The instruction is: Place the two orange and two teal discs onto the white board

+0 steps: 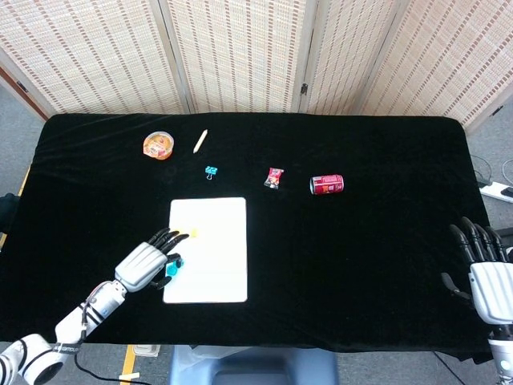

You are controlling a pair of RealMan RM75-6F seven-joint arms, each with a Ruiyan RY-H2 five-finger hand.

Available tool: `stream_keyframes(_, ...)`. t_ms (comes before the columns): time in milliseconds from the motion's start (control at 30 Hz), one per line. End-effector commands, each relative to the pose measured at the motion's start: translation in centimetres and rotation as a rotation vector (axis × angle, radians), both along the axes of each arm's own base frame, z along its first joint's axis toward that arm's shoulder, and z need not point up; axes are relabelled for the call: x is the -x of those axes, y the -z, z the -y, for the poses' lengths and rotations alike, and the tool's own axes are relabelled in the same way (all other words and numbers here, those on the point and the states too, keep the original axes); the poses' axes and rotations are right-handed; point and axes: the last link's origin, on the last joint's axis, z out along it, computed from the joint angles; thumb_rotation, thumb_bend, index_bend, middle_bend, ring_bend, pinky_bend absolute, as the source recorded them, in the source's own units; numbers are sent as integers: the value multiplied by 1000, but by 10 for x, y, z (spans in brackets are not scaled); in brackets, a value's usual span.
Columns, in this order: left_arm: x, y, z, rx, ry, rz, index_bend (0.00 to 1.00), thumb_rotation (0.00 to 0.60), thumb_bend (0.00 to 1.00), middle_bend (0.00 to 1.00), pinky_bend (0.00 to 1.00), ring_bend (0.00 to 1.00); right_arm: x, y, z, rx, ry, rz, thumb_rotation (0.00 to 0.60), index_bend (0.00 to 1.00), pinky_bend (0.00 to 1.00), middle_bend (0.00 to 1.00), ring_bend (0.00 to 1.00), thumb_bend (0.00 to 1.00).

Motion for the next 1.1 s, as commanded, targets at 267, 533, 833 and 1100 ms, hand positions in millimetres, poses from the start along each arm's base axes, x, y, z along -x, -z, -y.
stream_keyframes(267, -28, 34, -28, 47, -28, -19, 482, 600, 409, 86, 0, 0, 2, 0, 2, -2, 8, 0, 600, 0, 0, 20, 9, 346)
stream_keyframes(533, -34, 50, -35, 66, -55, -31, 478, 600, 409, 86, 0, 0, 3, 0, 3, -4, 10, 0, 600, 0, 0, 20, 7, 346)
stream_keyframes(833, -33, 55, -37, 67, -74, -49, 469, 600, 409, 86, 0, 0, 5, -1, 1, 0, 19, 2, 600, 0, 0, 20, 9, 345)
stream_keyframes(1100, -29, 55, -38, 69, -88, -61, 460, 600, 409, 86, 0, 0, 5, -1, 2, 0, 17, 1, 600, 0, 0, 20, 7, 345)
